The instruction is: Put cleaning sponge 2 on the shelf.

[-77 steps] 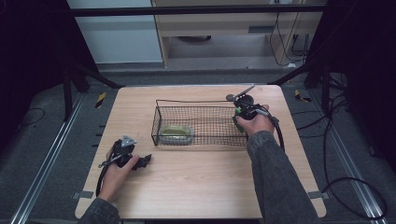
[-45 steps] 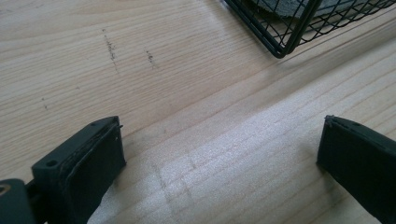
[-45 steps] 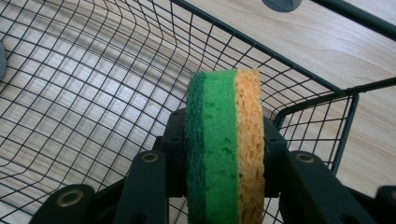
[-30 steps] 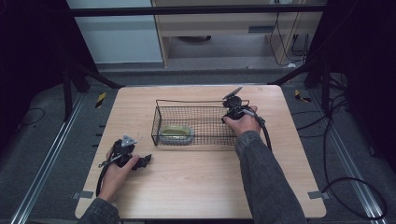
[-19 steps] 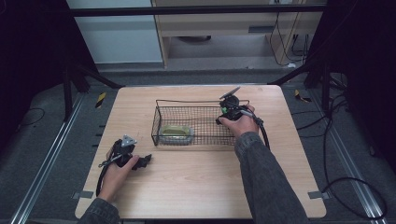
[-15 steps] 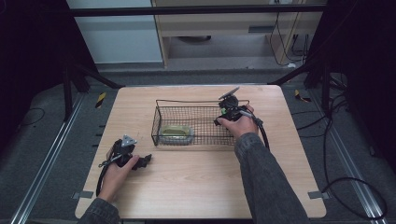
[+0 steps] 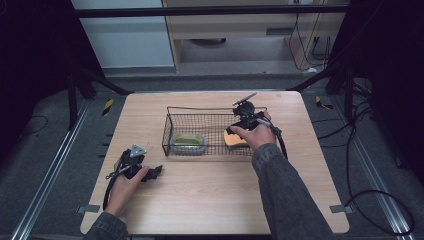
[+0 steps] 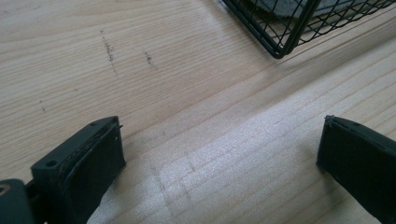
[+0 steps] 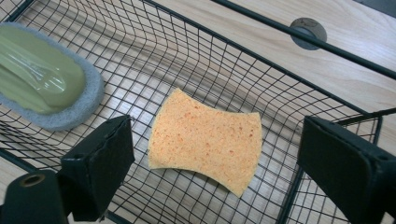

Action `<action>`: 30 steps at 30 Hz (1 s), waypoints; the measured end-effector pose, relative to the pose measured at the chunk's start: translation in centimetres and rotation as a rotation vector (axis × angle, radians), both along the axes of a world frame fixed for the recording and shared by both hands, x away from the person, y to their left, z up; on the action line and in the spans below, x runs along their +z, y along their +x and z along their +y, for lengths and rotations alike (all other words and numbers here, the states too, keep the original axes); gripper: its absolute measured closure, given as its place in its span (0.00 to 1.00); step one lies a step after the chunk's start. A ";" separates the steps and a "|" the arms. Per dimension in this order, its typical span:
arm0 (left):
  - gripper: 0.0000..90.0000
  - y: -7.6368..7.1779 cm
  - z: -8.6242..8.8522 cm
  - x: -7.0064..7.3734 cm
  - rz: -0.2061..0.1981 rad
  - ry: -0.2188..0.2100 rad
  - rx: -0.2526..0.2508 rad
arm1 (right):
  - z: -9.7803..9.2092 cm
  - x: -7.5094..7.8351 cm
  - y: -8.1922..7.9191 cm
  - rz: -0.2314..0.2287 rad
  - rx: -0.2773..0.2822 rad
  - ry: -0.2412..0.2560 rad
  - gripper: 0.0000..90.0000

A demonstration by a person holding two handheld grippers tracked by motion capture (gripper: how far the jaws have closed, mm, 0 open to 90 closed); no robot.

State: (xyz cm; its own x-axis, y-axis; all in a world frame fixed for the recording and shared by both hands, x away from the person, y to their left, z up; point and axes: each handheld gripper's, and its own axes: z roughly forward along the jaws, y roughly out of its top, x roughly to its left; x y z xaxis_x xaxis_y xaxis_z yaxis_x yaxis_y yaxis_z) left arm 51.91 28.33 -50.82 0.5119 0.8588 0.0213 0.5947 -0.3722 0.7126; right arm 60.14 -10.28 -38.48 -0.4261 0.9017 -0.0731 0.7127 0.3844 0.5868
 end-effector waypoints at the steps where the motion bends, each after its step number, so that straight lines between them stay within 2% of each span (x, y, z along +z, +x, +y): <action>1: 0.00 0.0 0.0 0.0 0.000 0.000 0.000 | -0.1 0.1 -0.1 -0.006 0.005 0.005 0.11; 10: 0.00 0.0 0.0 0.0 0.000 -0.002 0.002 | -0.9 0.6 -1.1 -0.038 0.039 0.037 0.07; 16: 0.00 0.0 0.0 0.0 0.001 0.001 0.000 | -2.0 0.6 -1.8 -0.042 0.004 0.056 0.07; 21: 0.00 0.0 0.0 0.0 0.001 0.000 0.000 | -3.2 0.7 -2.5 -0.072 -0.005 0.092 0.07; 30: 0.00 0.0 0.0 0.0 0.002 0.001 0.000 | -5.1 1.2 -3.3 -0.095 -0.029 0.093 0.07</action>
